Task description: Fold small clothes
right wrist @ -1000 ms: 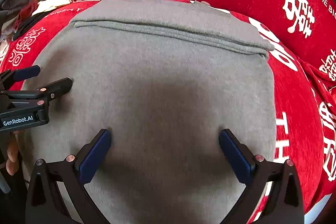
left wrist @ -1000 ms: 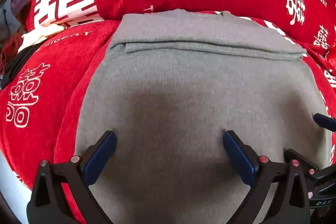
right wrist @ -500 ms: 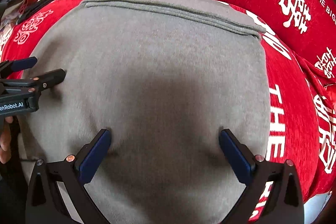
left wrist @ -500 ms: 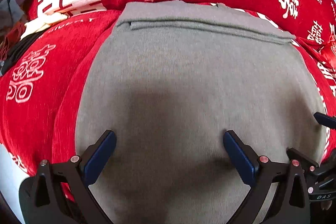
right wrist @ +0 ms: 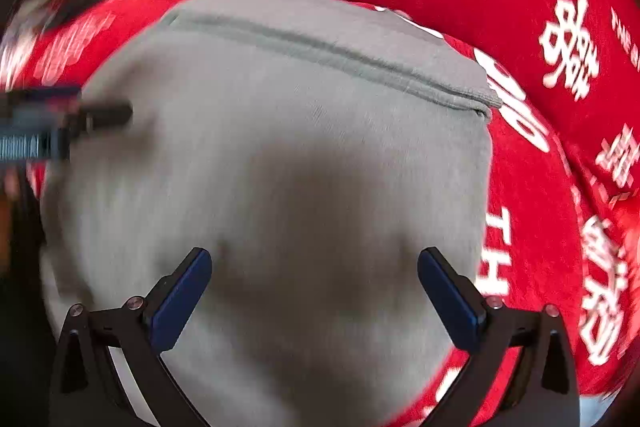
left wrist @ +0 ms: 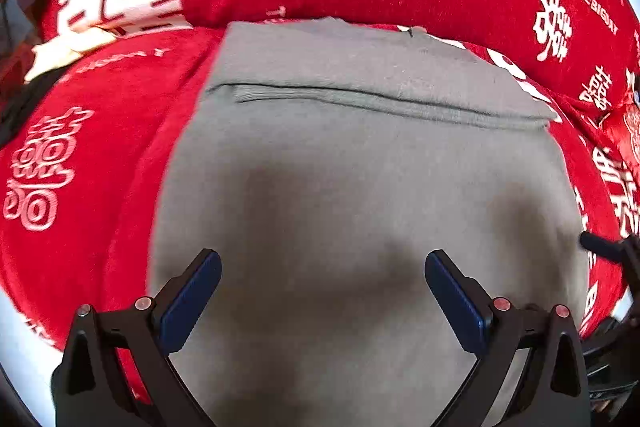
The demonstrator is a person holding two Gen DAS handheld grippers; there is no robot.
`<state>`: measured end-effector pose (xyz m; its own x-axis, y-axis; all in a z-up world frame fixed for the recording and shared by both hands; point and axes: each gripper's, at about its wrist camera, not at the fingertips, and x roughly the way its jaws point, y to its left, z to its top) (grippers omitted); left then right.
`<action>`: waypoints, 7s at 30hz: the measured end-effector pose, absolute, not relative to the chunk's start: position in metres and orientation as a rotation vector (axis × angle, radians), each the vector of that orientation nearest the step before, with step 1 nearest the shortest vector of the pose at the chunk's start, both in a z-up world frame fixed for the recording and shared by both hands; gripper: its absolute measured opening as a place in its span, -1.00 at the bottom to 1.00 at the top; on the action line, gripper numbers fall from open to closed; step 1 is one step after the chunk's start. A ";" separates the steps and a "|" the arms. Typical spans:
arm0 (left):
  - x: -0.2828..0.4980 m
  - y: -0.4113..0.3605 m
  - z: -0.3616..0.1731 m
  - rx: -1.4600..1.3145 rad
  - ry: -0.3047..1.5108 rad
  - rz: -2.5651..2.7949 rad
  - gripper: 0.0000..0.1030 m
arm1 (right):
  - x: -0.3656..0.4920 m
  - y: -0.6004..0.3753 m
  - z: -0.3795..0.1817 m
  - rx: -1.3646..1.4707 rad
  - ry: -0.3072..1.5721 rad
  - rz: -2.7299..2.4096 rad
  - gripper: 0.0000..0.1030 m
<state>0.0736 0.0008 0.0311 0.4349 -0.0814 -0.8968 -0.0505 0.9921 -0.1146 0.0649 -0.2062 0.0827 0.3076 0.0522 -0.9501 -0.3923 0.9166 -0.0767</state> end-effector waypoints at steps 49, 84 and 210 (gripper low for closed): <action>0.001 0.100 0.009 -0.285 1.238 -0.082 0.99 | 0.011 -0.348 0.077 -0.009 1.346 0.335 0.99; -0.025 0.048 -0.003 -0.267 1.320 -0.078 -0.06 | -0.020 -0.334 0.032 0.347 1.522 0.507 0.00; 0.279 0.078 0.057 -0.697 1.120 -0.235 -0.78 | 0.297 -0.345 0.094 0.506 1.165 0.342 -0.85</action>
